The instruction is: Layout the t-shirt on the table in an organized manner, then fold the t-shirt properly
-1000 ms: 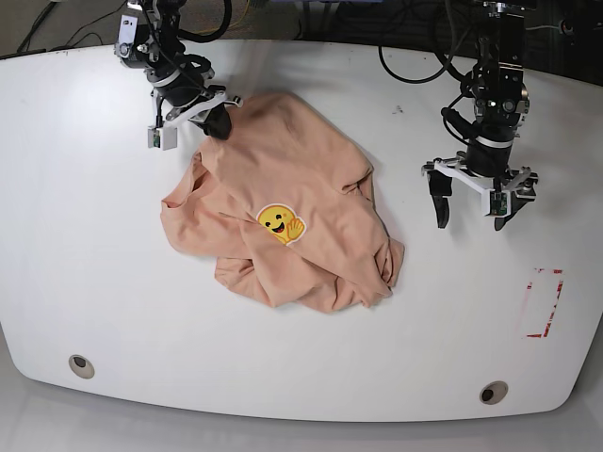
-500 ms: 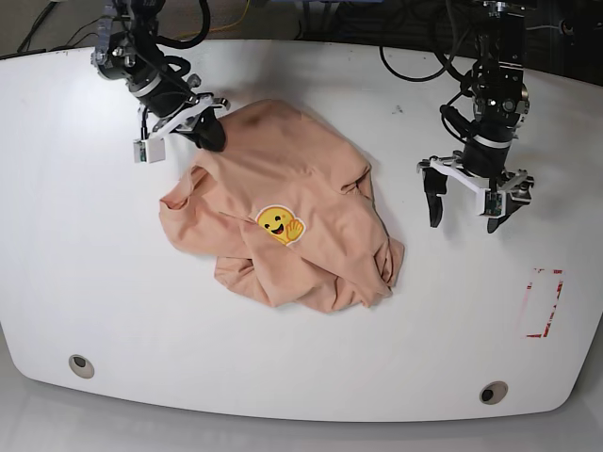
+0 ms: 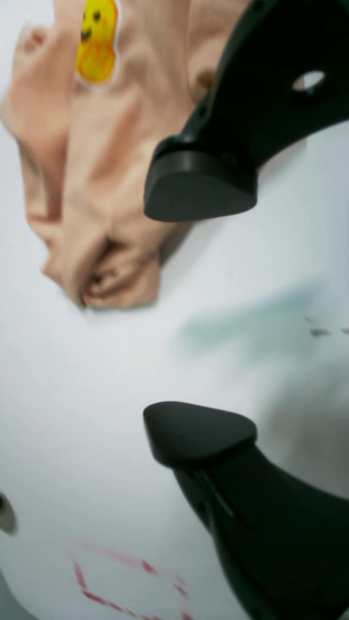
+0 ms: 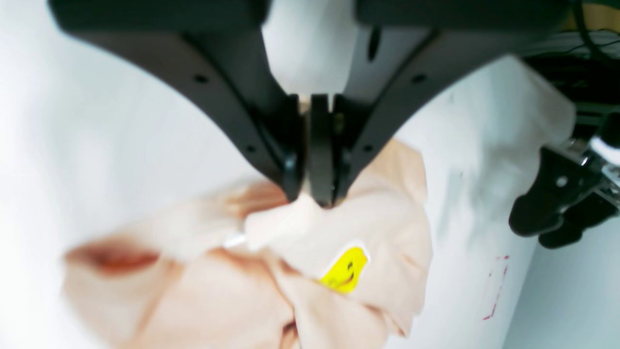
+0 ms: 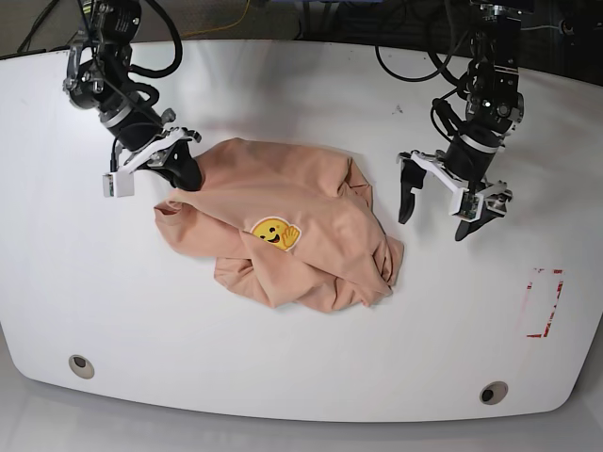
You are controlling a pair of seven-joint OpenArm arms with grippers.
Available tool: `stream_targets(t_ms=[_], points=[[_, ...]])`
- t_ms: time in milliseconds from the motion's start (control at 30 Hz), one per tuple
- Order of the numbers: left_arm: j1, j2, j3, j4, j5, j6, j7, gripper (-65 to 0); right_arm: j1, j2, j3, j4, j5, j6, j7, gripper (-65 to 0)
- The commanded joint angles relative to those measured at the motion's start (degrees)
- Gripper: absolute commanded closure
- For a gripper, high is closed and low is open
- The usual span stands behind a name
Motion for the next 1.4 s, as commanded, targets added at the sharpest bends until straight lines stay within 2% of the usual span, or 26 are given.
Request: stream_targets(t_ms=[0, 567, 767, 967, 1167, 1300, 1367], points=[[-0.7, -0.4, 0.1, 1.3, -0.2, 0.5, -1.6, -55.9, 1.9, 1.3, 0.5, 0.9, 1.2, 0.7, 1.7, 0.0], [-3.9, -0.3, 3.3, 0.8, -0.1, 0.5, -1.4, -56.0, 13.3, 9.0, 0.5, -1.0, 0.9, 0.8, 1.8, 0.0], [-6.7, 1.5, 4.3, -0.8, 0.0, 0.4, -1.4, -56.2, 15.7, 11.5, 0.5, -1.0, 1.2, 1.1, 1.8, 0.0], [-9.8, 2.5, 5.4, -6.5, 0.3, 0.3, -1.4, -56.2, 18.2, 12.3, 0.4, -1.1, 1.3, 3.5, 1.8, 0.0], [-14.0, 1.1, 11.7, -13.6, 2.8, -1.3, -1.5, -56.2, 18.7, 12.4, 0.2, -1.1, 1.3, 4.2, 1.8, 0.0], [-15.7, 1.4, 12.6, -16.2, 3.5, -2.1, -1.6, -56.2, 18.8, 12.4, -0.4, -1.1, 1.3, 4.4, 1.8, 0.0], [-16.2, 2.8, 12.6, -17.1, 3.2, -2.4, -1.6, -56.2, 19.0, 12.3, -1.2, -1.1, 1.2, 4.4, 1.8, 0.0]])
